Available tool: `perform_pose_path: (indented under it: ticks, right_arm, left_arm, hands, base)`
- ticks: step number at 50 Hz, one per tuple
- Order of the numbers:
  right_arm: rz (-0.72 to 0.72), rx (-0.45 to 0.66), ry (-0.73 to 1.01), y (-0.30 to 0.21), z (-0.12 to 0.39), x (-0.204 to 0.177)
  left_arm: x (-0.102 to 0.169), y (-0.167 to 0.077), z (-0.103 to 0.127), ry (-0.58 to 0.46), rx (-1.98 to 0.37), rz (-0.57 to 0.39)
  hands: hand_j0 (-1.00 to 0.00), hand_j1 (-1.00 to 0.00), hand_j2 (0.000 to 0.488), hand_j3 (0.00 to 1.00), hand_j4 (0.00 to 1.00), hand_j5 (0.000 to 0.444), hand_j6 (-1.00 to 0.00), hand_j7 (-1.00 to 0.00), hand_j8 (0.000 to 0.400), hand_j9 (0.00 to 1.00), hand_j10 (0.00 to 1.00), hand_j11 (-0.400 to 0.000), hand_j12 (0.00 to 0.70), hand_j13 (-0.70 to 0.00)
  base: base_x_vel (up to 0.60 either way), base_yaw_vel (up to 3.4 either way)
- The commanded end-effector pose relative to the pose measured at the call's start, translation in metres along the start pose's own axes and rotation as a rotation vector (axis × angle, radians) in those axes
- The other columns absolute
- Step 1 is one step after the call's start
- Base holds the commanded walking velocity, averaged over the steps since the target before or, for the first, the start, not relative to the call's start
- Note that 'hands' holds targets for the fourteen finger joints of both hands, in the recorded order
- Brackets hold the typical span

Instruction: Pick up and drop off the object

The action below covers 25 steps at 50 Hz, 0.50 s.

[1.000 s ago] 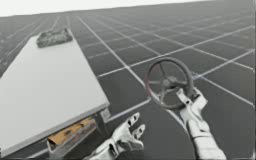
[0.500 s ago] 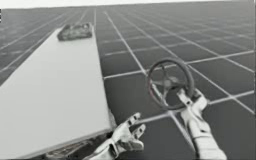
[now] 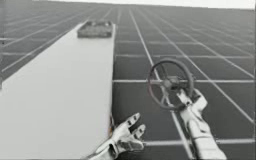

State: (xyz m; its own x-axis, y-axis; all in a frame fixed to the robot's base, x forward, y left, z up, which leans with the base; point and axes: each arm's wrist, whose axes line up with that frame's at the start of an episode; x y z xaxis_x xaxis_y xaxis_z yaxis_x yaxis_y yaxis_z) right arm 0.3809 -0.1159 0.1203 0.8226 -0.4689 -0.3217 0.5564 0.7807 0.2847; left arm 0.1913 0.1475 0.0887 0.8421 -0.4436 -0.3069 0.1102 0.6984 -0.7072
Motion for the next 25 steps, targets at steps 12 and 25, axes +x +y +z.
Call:
perform_pose_path:
  ticks: [12, 25]
  right_arm:
    - [0.035, 0.039, -0.027, 0.0063, 0.0103, -0.0036]
    - [0.035, 0.039, -0.027, 0.0063, 0.0103, -0.0036]
  left_arm:
    - [-0.002, -0.0037, 0.0022, -0.009, 0.016, 0.0]
    - [-0.002, -0.0037, 0.0022, -0.009, 0.016, 0.0]
  hands:
    - [0.0, 0.0, 0.0, 1.0, 1.0, 0.0, 0.0, 0.0, 0.0, 1.0, 1.0, -0.4, 0.0, -0.7]
    - [0.0, 0.0, 0.0, 1.0, 1.0, 0.0, 0.0, 0.0, 0.0, 1.0, 1.0, -0.4, 0.0, -0.7]
  base:
    - [0.46, 0.3]
    - [0.49, 0.24]
